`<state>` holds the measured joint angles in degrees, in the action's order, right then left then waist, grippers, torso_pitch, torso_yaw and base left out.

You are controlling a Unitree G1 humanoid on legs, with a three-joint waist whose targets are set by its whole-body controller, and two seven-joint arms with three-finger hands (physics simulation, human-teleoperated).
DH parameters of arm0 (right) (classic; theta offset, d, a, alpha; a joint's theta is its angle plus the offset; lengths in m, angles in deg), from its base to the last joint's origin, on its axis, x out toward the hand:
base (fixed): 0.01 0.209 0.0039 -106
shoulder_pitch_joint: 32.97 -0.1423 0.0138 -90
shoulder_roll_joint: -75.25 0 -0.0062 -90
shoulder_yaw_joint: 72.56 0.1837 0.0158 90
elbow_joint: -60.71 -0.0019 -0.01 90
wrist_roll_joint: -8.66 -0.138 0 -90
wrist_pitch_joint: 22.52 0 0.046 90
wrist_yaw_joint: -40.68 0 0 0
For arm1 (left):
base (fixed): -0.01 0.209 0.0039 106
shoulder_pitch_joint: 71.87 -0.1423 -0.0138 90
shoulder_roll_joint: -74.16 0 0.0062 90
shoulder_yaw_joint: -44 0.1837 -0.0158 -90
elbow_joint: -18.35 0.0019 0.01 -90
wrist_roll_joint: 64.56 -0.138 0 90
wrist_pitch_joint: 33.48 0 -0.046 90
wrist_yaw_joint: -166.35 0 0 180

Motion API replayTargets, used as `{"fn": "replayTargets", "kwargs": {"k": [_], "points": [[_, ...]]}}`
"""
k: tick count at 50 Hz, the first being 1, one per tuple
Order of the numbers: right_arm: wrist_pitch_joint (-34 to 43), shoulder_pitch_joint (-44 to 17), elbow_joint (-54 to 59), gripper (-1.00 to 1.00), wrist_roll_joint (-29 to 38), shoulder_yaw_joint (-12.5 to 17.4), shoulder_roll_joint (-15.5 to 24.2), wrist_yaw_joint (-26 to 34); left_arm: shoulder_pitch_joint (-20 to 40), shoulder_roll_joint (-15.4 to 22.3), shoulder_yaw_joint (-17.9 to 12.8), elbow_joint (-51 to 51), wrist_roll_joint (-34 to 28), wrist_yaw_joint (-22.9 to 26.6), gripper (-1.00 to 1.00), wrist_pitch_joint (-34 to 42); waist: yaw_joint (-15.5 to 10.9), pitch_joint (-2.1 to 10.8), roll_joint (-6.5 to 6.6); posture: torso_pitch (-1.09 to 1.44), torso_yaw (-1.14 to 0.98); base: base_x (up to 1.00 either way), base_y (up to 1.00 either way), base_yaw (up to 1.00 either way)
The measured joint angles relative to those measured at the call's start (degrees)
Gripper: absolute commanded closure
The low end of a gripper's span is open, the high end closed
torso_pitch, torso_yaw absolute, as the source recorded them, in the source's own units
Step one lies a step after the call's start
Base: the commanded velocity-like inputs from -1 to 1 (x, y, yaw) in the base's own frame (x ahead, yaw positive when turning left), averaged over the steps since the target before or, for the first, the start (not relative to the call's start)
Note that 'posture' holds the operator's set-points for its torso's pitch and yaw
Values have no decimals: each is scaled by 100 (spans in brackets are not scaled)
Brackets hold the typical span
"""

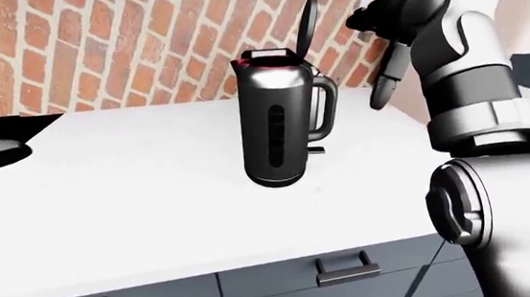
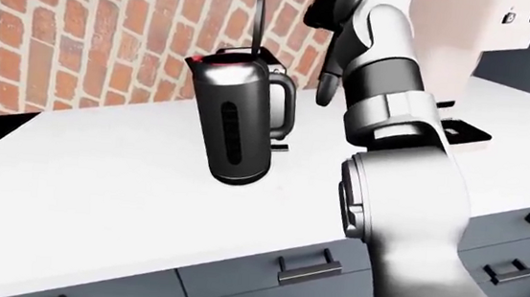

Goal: Close the lid of the electric kettle.

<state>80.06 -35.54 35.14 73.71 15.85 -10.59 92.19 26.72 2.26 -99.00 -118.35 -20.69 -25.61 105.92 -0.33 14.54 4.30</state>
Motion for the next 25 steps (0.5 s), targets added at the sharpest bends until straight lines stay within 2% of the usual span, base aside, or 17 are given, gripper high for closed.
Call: {"fn": "replayTargets", "kwargs": {"k": [12,25], "points": [[-145,-212,8,-100,91,-9,-25,146,-31,-94,122,74,-157,73,-100,-146,-2,-3,-5,-41,0,0,0,0],[-345,-81,-281,-100,180,-22,-280,404,-22,-48,14,40,-69,57,-100,-90,11,-6,9,-41,0,0,0,0]]}}
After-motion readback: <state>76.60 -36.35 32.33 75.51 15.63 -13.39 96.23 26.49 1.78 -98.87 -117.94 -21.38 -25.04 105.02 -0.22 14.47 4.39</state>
